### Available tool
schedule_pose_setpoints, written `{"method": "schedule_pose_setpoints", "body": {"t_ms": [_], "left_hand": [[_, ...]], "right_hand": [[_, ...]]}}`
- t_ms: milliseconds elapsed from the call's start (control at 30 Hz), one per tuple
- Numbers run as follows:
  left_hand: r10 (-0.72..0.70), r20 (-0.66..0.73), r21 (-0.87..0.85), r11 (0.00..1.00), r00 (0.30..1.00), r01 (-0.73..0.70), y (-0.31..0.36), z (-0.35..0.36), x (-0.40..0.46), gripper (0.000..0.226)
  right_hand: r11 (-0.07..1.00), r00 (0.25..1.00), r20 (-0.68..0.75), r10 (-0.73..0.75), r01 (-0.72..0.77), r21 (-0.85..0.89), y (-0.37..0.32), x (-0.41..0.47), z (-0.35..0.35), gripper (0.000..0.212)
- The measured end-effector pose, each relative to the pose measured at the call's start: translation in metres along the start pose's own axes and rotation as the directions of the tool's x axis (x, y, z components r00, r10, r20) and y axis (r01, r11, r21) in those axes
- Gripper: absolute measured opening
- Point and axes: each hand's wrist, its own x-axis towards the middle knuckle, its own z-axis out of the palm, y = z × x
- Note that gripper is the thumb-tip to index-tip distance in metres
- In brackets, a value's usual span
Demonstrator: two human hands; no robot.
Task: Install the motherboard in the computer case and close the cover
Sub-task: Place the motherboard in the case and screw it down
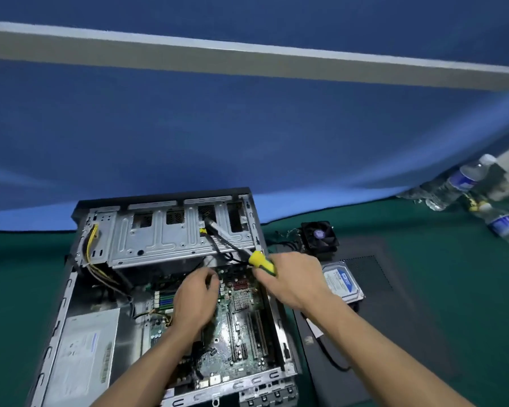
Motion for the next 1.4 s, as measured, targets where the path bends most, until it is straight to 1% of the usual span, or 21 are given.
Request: {"method": "schedule_pose_setpoints", "body": {"t_ms": [33,100,167,233,267,333,400,467,533,600,700,800,867,967,1067,1200,1300,1400], "left_hand": [[0.033,-0.011,-0.012,0.999,0.999,-0.033,0.007,-0.003,0.001,0.016],[0.118,-0.029,-0.028,0.993,0.993,-0.118,0.022,-0.008,0.005,0.019],[0.218,-0.061,-0.046,0.974,0.974,-0.221,0.040,-0.013,0.014,0.031],[0.295,-0.094,-0.022,0.954,0.951,-0.298,0.058,-0.015,0.027,0.041],[0.319,-0.099,0.017,0.948,0.943,-0.319,0.065,-0.015,0.035,0.042],[0.316,-0.051,0.122,0.943,0.947,-0.309,0.075,-0.012,0.051,0.040],[0.266,0.024,0.229,0.937,0.964,-0.265,0.076,-0.009,0.064,0.036],[0.247,0.063,0.337,0.907,0.967,-0.253,0.073,-0.005,0.069,0.034],[0.262,0.046,0.406,0.877,0.964,-0.257,0.073,-0.001,0.066,0.038],[0.286,0.023,0.449,0.853,0.958,-0.266,0.075,0.002,0.062,0.044],[0.291,0.022,0.458,0.847,0.957,-0.268,0.074,0.006,0.060,0.047],[0.301,0.022,0.456,0.846,0.953,-0.277,0.072,0.009,0.061,0.046],[0.321,-0.007,0.454,0.845,0.947,-0.283,0.072,0.012,0.061,0.043],[0.342,-0.044,0.462,0.840,0.939,-0.284,0.071,0.015,0.062,0.041],[0.356,-0.073,0.457,0.842,0.932,-0.286,0.070,0.017,0.063,0.038],[0.348,-0.089,0.454,0.848,0.933,-0.273,0.070,0.018,0.061,0.041],[0.343,-0.095,0.457,0.849,0.934,-0.266,0.068,0.018,0.061,0.040],[0.306,-0.090,0.462,0.856,0.948,-0.232,0.067,0.019,0.062,0.037]], "right_hand": [[0.990,0.999,-0.023,0.043,-0.039,0.135,0.006,-0.002,0.003,0.026],[0.919,0.986,-0.063,0.153,-0.118,0.377,0.019,-0.006,0.012,0.008],[0.794,0.969,-0.040,0.242,-0.174,0.582,0.029,-0.008,0.023,0.011],[0.610,0.952,0.030,0.304,-0.219,0.762,0.037,-0.010,0.034,0.021],[0.534,0.942,0.061,0.330,-0.239,0.811,0.039,-0.011,0.039,0.028],[0.445,0.921,0.114,0.372,-0.285,0.849,0.045,-0.011,0.050,0.035],[0.393,0.903,0.164,0.398,-0.329,0.859,0.050,-0.010,0.062,0.035],[0.327,0.883,0.212,0.419,-0.365,0.872,0.053,-0.008,0.075,0.036],[0.273,0.851,0.245,0.465,-0.401,0.874,0.054,-0.005,0.091,0.034],[0.245,0.818,0.276,0.504,-0.443,0.862,0.055,-0.001,0.108,0.029],[0.238,0.783,0.327,0.529,-0.506,0.829,0.055,0.006,0.131,0.012],[0.324,0.736,0.325,0.594,-0.589,0.741,0.059,0.006,0.148,0.026],[0.376,0.725,0.341,0.598,-0.630,0.680,0.063,0.000,0.155,0.028],[0.433,0.758,0.394,0.519,-0.631,0.644,0.066,-0.009,0.160,0.019],[0.532,0.794,0.416,0.443,-0.606,0.591,0.065,-0.011,0.159,0.019],[0.586,0.793,0.432,0.430,-0.609,0.535,0.062,-0.006,0.158,0.017],[0.614,0.793,0.432,0.429,-0.607,0.504,0.060,-0.003,0.158,0.018],[0.638,0.794,0.426,0.434,-0.605,0.477,0.058,-0.001,0.159,0.022]]}}
